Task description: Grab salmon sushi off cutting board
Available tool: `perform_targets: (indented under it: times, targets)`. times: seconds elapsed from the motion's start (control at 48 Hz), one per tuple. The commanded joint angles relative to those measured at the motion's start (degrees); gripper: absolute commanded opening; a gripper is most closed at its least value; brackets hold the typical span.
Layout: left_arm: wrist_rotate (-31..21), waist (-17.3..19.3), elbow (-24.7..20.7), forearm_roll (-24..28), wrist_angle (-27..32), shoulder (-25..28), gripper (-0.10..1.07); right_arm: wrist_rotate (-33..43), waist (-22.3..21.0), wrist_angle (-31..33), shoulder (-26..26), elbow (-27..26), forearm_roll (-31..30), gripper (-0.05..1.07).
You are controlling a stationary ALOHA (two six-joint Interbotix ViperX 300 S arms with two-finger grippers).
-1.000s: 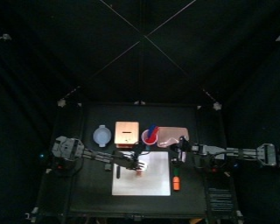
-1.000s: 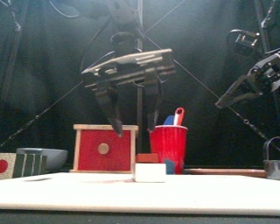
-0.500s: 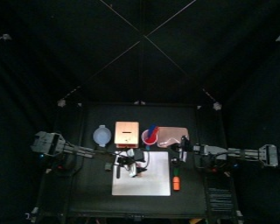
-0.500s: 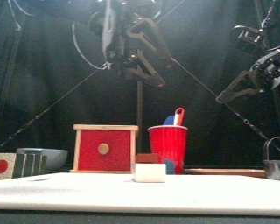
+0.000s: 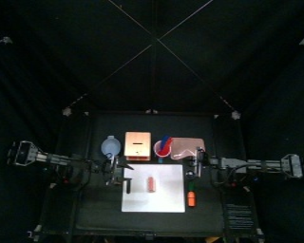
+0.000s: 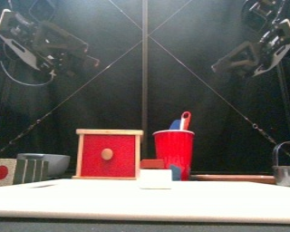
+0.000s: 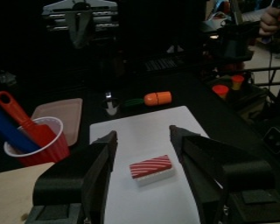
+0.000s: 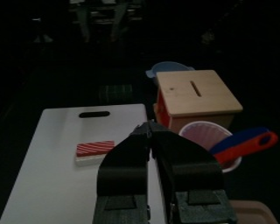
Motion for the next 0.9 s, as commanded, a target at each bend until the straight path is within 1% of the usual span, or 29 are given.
perform_targets:
  times: [0.0,0.188,0.604,0.771,0.875]
  targets:
    - [0.3,0.6,-0.6,-0.7,-0.4,-0.4,0.87,-0.1,0.4,-0.7,0.5,-1.7,0.2,0.02]
    - [0.2,0.8,-0.3,-0.8,-0.4,-0.6,0.86,-0.1,0.1,-1.1,1.7,-1.8,0.3,0.02]
    - [0.2,1.8,0.0,-2.4,-0.4,-0.7,0.86,-0.2,-1.0,-1.1,2.0,-1.1,-0.2,0.02]
    - [0.0,1.7,-0.3,-2.5,-1.5,-1.1,0.86,-0.1,-0.9,-1.1,2.5,-1.5,-0.2,0.02]
    - [-0.5,1.4,-0.6,-3.7,-2.1,-1.1,0.86,0.0,-0.8,-0.6,2.7,-1.7,0.1,0.02]
